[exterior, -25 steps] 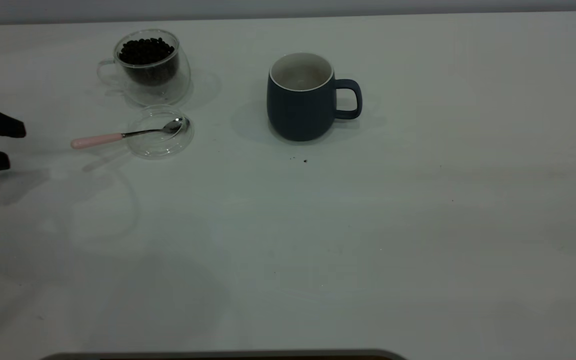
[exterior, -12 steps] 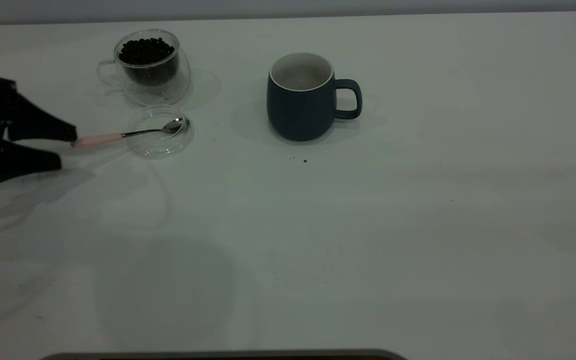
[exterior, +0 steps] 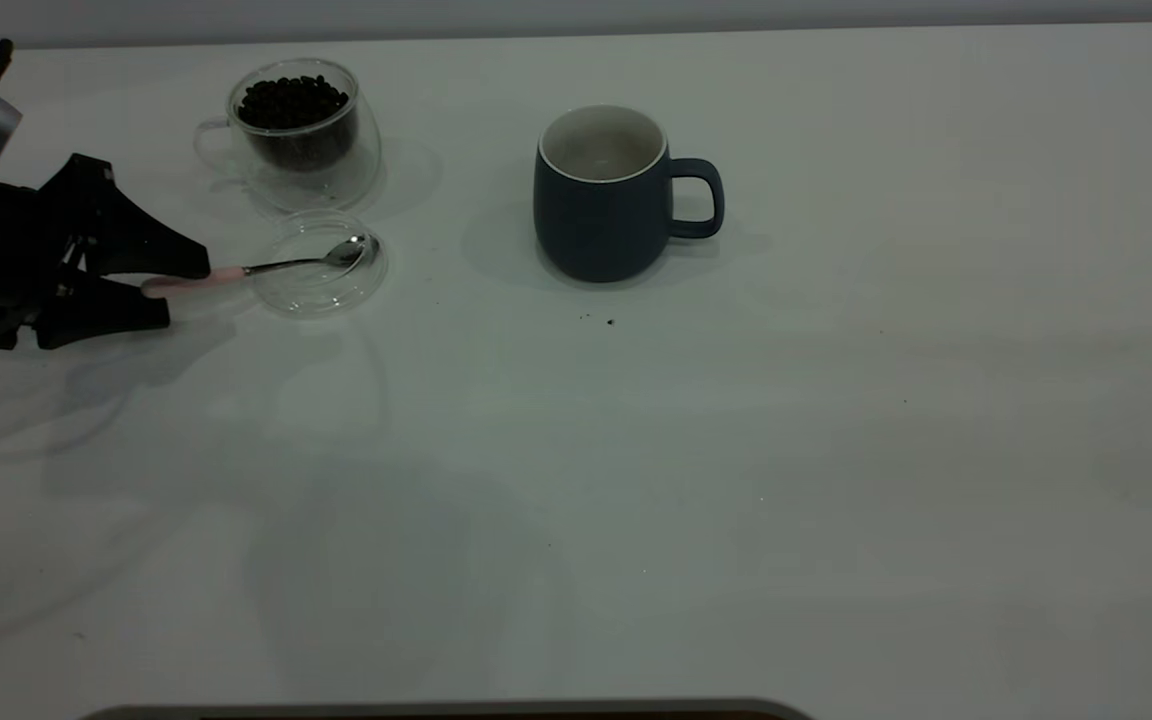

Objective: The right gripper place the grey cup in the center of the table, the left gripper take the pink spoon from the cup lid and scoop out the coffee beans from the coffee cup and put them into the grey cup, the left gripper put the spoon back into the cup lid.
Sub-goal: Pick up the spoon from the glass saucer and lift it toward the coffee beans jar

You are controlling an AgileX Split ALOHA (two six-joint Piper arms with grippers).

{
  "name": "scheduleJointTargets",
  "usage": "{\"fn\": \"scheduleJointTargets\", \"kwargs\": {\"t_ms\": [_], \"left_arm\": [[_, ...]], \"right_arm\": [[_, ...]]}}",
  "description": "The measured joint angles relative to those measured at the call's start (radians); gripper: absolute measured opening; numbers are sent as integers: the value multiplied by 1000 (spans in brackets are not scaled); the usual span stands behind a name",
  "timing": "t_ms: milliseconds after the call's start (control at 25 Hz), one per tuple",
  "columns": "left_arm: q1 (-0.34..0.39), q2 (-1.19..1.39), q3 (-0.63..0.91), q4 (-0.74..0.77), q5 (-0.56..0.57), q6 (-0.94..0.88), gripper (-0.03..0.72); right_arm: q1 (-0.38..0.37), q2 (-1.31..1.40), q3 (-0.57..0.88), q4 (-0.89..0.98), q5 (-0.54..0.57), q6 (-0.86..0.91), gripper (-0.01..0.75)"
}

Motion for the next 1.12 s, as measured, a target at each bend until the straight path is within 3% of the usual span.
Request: {"fn": "scheduleJointTargets", "kwargs": {"t_ms": [360,880,1120], "left_arm": [[0,7,0,-79,37,0,556],[0,57,-1,-83,65,-5,541],[0,57,-1,-84,65,24,461]], "right_arm": [[0,0,0,0,0,0,478],[0,0,0,0,0,0,478],[0,0,0,0,0,0,478]]}}
